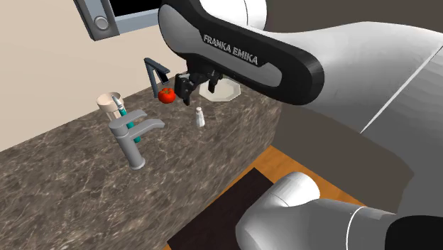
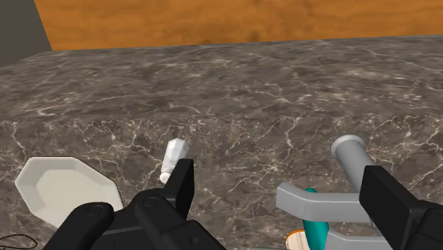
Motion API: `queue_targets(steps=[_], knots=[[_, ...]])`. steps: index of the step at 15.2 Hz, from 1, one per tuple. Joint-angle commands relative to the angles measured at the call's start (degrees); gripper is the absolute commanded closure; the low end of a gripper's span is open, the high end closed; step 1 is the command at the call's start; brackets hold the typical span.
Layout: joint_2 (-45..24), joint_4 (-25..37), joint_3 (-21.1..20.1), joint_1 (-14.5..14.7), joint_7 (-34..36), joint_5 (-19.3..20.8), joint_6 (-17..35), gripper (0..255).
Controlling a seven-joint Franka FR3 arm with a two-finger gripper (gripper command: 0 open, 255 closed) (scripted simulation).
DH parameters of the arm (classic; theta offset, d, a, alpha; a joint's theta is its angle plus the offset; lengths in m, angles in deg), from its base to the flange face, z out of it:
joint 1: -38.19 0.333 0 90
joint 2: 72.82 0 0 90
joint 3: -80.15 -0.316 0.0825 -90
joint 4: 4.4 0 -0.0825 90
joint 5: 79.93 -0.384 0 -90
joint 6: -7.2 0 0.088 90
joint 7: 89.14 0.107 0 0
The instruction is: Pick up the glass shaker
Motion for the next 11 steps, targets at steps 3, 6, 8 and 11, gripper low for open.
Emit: queue_targets(steps=[3,6,8,11], knots=[[-1.9,-1.6,1.6,-0.1,-1.7,0.2,3.6,0],[-5.3,-3.4,4.1,-0.1,-4.4,0.4,9.0,0],[-8.0,-4.2,5.8,-0.1,-6.3,0.3,12.5,0],[-12.6,-4.7,8.3,0.2,-9.2,-0.2,17.7,0]])
